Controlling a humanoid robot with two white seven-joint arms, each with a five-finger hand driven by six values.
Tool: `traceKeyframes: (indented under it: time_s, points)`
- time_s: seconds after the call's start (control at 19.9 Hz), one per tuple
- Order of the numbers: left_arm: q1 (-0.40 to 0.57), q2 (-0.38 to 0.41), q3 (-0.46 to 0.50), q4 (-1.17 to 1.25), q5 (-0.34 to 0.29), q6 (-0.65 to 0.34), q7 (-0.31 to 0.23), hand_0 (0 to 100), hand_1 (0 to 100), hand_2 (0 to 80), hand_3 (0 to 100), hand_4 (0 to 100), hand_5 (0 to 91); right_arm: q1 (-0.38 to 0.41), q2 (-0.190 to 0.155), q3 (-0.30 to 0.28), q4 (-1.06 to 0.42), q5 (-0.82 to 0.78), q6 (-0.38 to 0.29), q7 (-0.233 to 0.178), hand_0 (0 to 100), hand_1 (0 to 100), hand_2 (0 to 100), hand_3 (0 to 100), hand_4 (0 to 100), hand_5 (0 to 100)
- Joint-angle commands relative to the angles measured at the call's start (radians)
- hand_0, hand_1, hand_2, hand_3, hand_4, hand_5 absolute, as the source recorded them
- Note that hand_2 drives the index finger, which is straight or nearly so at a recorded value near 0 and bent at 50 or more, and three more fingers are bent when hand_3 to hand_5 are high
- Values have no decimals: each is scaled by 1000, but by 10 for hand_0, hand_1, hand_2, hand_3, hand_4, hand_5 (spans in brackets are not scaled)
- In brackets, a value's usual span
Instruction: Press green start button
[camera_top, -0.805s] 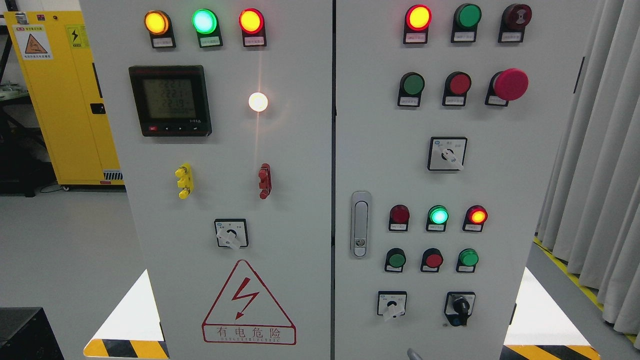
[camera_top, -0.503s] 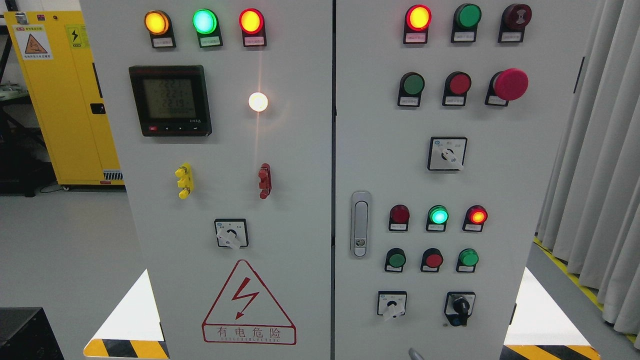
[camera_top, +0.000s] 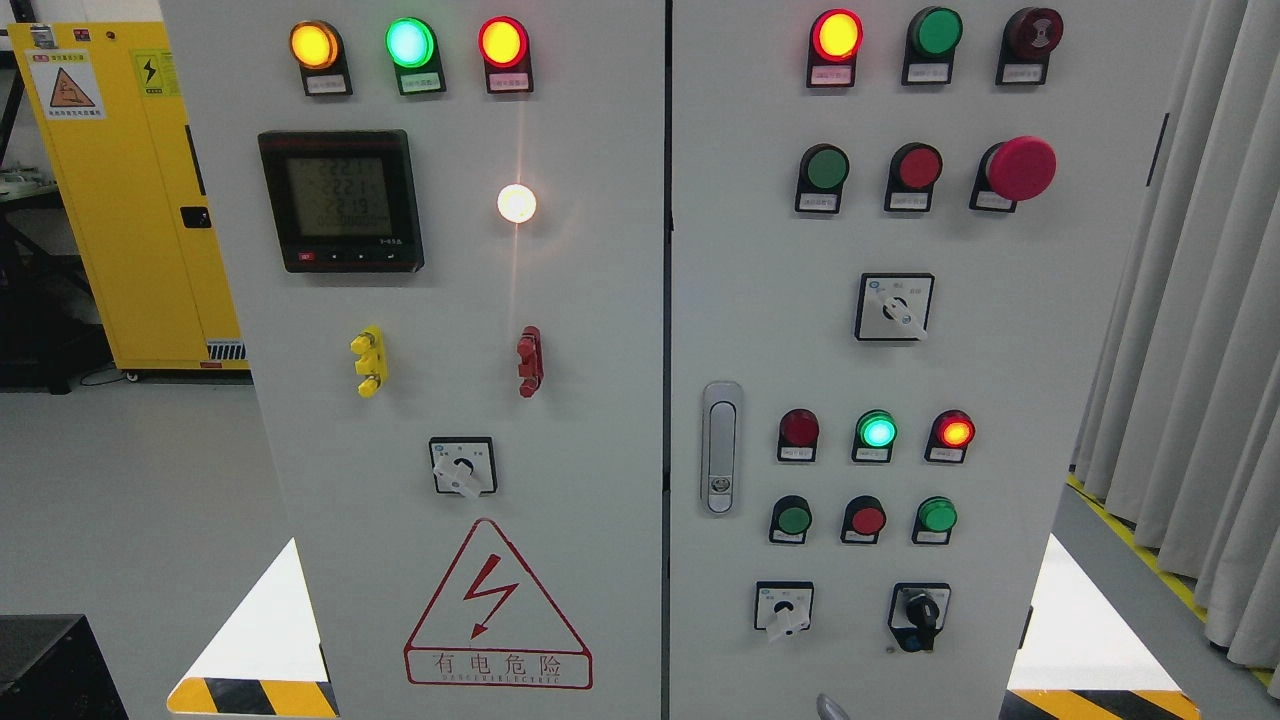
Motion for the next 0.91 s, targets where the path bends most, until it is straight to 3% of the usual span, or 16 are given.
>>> traceKeyframes:
  time_s: [0.0, 0.05, 0.1, 0.15, 0.35, 0.55, 0.86]
  points:
    - [-2, 0, 0, 0, 0, 0, -1, 120, 556, 0, 0, 0, 0, -55, -3, -53, 14, 261, -1, -6, 527, 796, 0, 478, 581, 526]
    - [0, 0, -1, 0, -1, 0, -1, 120, 556, 0, 0, 0, 0, -81, -3, -63, 28, 300, -1, -6, 544, 808, 0, 583, 685, 680]
    - [0, 0, 0, 0, 0, 0, -1, 120, 556, 0, 0, 0, 0, -106, -3, -76, 39, 335, -1, -6, 548, 810, 0, 587, 690, 686]
    - [0, 0, -1, 0, 0, 0, -1, 120, 556, 0, 0, 0, 0, -127, -4, -93, 43, 372, -1, -6, 564, 821, 0, 686, 803, 816]
    - [0, 0, 0, 0, 0, 0, -1, 120, 556, 0, 0, 0, 0, -167, -7, -129, 48, 551, -1, 2, 608, 836, 0, 884, 965, 984]
    - [0, 0, 0, 0, 0, 0, 1, 120, 556, 0, 0, 0, 0, -190, -7, -158, 56, 674, -1, 4, 628, 859, 0, 1000, 1000, 1000]
    - [0, 0, 0, 0, 0, 0, -1, 120, 556, 0, 0, 0, 0, -267, -7, -210, 117, 700, 3, 25, 661, 870, 0, 1000, 1000, 1000]
